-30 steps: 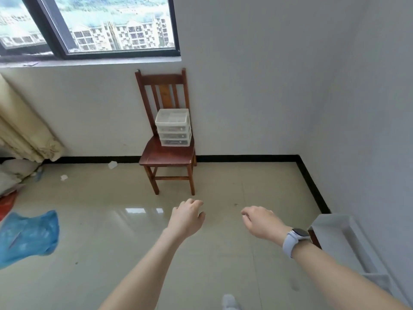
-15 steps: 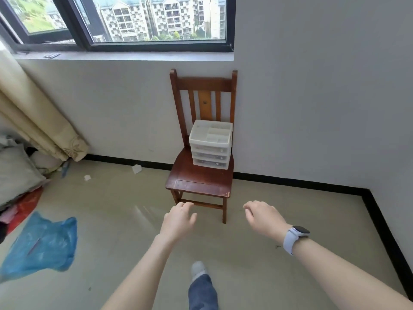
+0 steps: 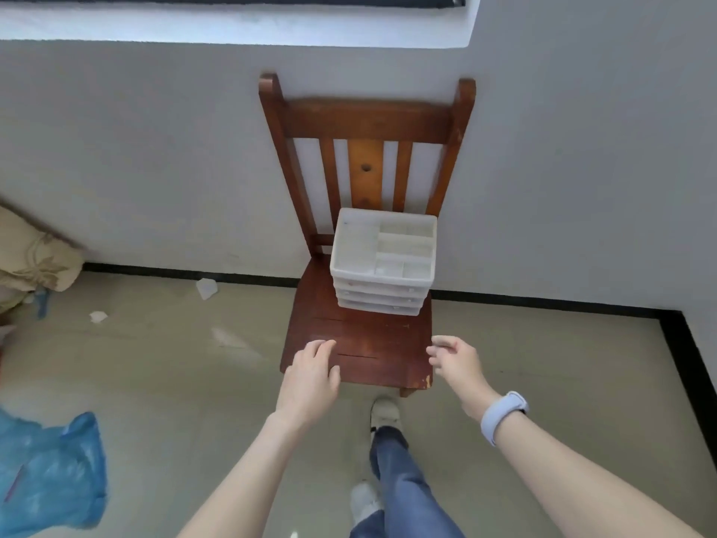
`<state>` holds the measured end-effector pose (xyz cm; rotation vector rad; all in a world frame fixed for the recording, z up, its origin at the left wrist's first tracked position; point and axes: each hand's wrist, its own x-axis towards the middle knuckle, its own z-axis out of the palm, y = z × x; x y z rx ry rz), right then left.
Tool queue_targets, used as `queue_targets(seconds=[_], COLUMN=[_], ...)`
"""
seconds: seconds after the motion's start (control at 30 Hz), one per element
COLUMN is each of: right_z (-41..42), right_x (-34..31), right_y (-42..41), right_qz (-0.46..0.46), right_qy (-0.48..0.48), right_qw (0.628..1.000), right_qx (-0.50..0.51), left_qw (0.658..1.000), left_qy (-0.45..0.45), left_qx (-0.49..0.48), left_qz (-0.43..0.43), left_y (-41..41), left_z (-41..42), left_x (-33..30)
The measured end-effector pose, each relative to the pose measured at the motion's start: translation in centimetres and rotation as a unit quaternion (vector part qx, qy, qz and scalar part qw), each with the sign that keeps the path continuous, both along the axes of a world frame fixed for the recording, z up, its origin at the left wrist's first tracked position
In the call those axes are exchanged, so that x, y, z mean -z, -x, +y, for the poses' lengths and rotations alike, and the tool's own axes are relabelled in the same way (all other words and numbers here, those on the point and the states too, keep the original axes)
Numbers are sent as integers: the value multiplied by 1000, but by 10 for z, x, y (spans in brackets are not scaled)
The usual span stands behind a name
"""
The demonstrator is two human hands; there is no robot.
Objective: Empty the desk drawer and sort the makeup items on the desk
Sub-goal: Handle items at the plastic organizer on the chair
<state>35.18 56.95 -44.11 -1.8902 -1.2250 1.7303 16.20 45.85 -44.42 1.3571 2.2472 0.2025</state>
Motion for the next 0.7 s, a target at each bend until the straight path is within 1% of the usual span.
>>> queue_targets(seconds=[0.1, 0.17, 0.27, 0.33, 0.43, 0.53, 0.63, 0.7], right_z=[46, 71, 97, 107, 122, 134, 131, 124], right_x=[35, 64, 106, 126, 151, 167, 170, 171], right_y=[38, 62, 91, 103, 118, 126, 130, 134], right_qz=[50, 90, 171, 211, 236, 272, 321, 342], right_qy=[64, 108, 190, 231, 243, 252, 263, 261], right_qw=[995, 985, 947, 918, 901, 875, 839, 823], right_qx=[58, 97, 195, 242, 270, 312, 353, 372], left_qw=[1000, 1000, 999, 996, 984, 976, 975, 979], left_qy=[-13, -16, -10, -17, -12, -18, -26, -39], left_qx=[-3, -2, 34, 79, 153, 187, 202, 195], left_qz=[2, 5, 15, 34, 86, 113, 89, 32], left_y=[22, 33, 45, 52, 66, 81, 89, 93], left_z=[50, 79, 113, 128, 148, 158, 158, 157], left_x=[28, 50, 80, 96, 120, 140, 149, 151])
